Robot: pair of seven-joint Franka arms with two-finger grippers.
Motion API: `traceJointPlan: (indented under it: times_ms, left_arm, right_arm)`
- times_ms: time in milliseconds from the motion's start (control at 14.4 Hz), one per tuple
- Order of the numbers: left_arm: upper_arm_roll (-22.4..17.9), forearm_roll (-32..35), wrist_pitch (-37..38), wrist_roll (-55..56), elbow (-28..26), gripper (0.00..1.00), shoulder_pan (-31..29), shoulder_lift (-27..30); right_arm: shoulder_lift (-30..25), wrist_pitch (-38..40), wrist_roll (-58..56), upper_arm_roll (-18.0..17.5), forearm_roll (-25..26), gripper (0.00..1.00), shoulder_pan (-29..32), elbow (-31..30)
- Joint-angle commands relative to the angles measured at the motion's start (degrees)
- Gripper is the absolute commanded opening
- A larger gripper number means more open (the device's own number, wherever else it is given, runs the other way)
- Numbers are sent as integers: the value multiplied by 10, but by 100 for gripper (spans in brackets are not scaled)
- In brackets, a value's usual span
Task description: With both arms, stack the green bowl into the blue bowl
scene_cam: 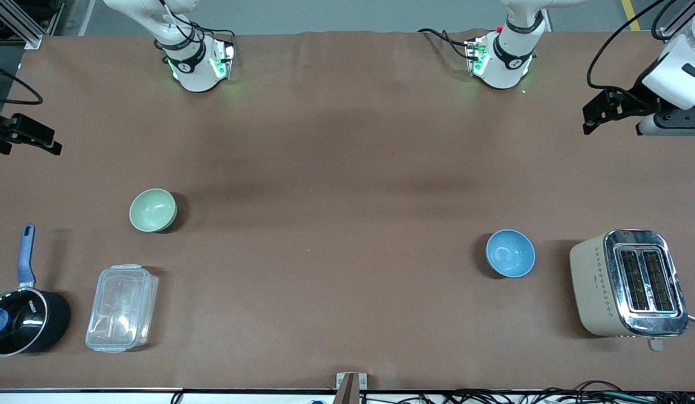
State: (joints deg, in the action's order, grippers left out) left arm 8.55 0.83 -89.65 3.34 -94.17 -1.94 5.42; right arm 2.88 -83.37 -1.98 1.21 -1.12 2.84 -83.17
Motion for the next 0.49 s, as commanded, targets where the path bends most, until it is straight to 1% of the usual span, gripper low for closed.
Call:
traceJointPlan:
  times_ms: [0,209,348,417]
  left_arm:
    - [-4,-7,5,-11,28,100,-3,-16]
    - [-6,-1,7,-10,29,100,-9,-34]
    - [-6,-1,1,-12,29,100,-11,-77]
    - [-6,0,-14,-11,29,100,-12,-111]
  right_arm:
    - [-2,4,-7,0,5,100,1,-1]
    - [-2,5,-8,0,5,100,0,-1]
    - [-2,5,-8,0,5,100,1,-1]
    - [-2,9,-9,0,5,100,1,-1]
